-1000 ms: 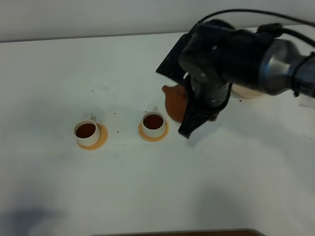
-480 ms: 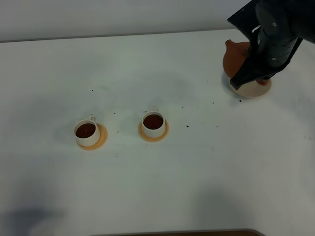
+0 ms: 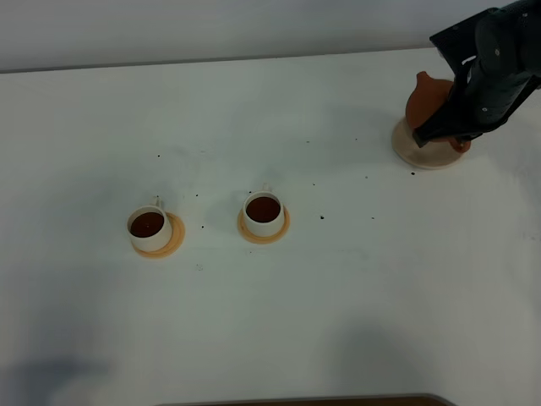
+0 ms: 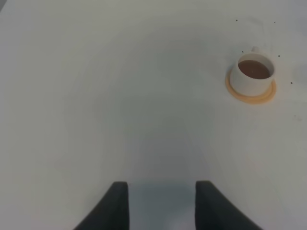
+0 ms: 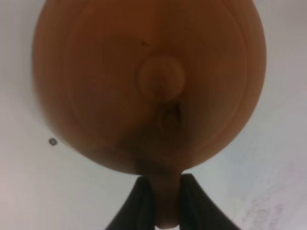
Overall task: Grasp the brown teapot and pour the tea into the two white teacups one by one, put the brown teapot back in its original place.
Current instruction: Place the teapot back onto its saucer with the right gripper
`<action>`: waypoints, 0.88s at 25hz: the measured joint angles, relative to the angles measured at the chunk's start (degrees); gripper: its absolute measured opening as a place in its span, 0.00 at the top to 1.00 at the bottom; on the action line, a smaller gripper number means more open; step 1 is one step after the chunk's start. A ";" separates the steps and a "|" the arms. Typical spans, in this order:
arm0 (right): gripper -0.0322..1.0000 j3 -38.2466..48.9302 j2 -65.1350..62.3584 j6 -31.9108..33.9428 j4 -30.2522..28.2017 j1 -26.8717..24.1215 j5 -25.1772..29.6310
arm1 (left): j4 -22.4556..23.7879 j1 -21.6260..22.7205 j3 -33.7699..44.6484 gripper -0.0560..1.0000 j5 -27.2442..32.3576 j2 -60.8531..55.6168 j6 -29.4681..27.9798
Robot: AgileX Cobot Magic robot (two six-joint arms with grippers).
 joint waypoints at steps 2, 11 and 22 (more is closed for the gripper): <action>0.84 0.00 0.89 -0.22 0.58 -0.09 0.00 | 0.00 0.00 0.00 0.60 0.00 0.00 0.00; 0.84 0.04 1.66 -3.04 5.06 -0.09 -1.37 | 0.00 0.00 0.00 0.60 0.00 0.00 -0.05; 0.84 0.04 3.18 -2.92 5.49 -0.14 -1.05 | 0.00 0.00 0.00 0.60 0.00 0.00 -0.05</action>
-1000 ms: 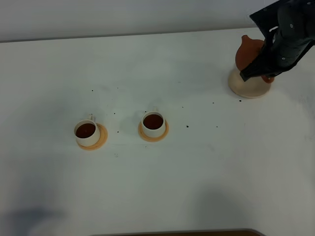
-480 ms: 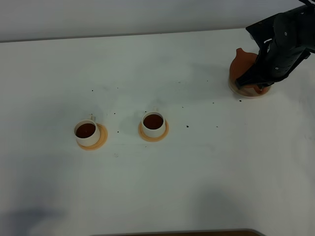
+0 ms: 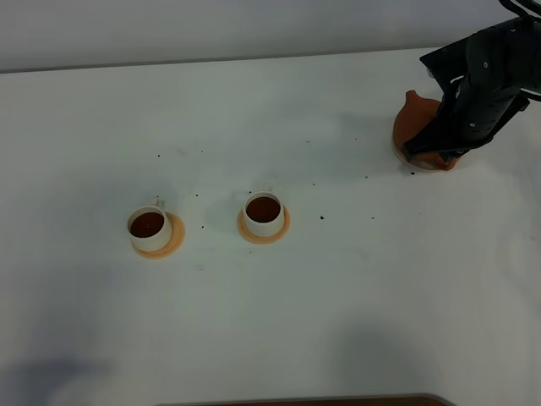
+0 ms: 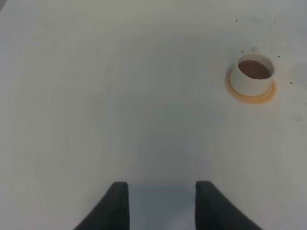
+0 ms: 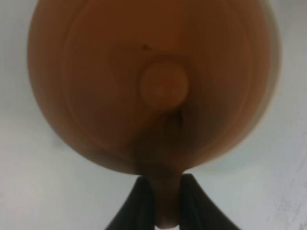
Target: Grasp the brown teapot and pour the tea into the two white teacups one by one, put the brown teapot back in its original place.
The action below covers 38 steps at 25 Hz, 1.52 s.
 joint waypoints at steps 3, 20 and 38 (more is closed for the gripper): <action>0.84 0.00 -0.26 0.40 0.13 0.00 0.00 | 0.00 0.00 0.00 0.60 0.00 0.00 0.00; 0.43 -0.41 -6.74 3.89 0.08 0.00 12.95 | 0.00 0.00 0.00 0.60 0.00 0.00 0.00; 0.42 27.46 -39.72 6.14 7.66 4.71 28.29 | 0.00 0.00 0.00 0.60 0.00 0.00 0.06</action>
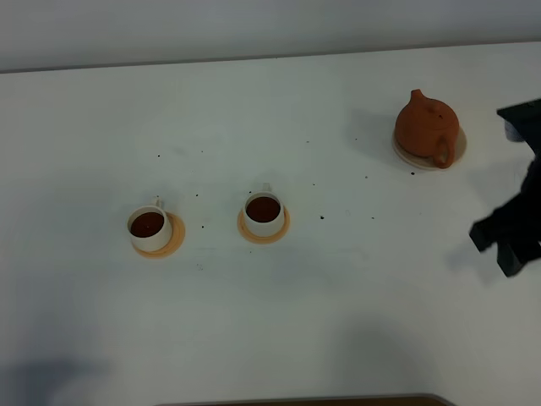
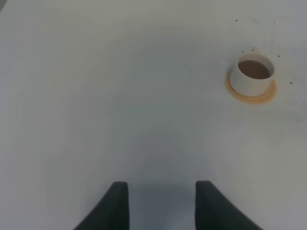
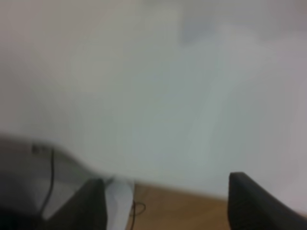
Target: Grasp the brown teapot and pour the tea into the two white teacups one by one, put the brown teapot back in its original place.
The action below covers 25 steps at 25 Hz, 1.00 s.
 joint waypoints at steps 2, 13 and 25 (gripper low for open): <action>0.42 5.21 -5.97 0.10 0.12 1.32 0.12 | 0.00 0.00 0.00 0.60 0.00 0.00 0.00; 0.46 23.17 -31.52 -2.97 0.32 5.78 -2.65 | 0.00 0.00 0.00 0.60 0.00 0.00 0.00; 0.58 26.49 -41.54 -6.95 2.35 5.95 -5.48 | 0.00 0.00 0.00 0.60 0.00 0.00 -0.05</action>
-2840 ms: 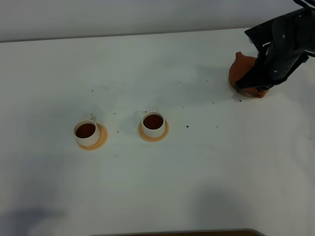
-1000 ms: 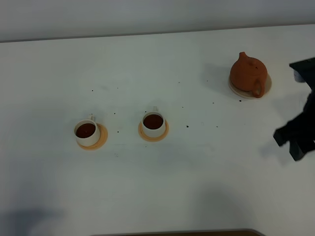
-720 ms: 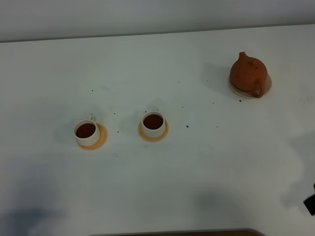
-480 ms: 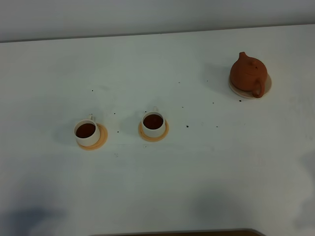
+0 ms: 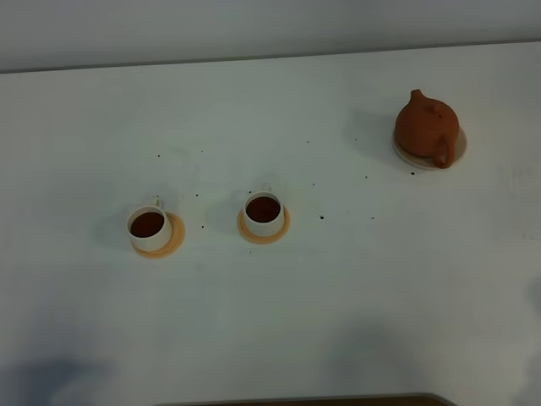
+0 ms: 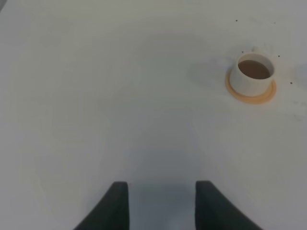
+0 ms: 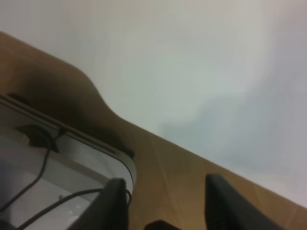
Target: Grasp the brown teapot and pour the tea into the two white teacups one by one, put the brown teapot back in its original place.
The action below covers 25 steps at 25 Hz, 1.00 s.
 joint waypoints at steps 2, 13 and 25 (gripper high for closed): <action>0.61 0.00 -1.11 -0.70 0.58 0.00 0.00 | 0.00 0.00 0.00 0.60 0.00 0.00 0.00; 0.72 0.00 -10.65 -0.99 0.96 0.00 0.14 | 0.00 0.00 0.00 0.60 0.00 0.00 0.00; 0.74 0.00 -15.20 -0.53 0.59 -19.29 0.09 | 0.00 0.00 0.00 0.60 0.00 0.00 0.00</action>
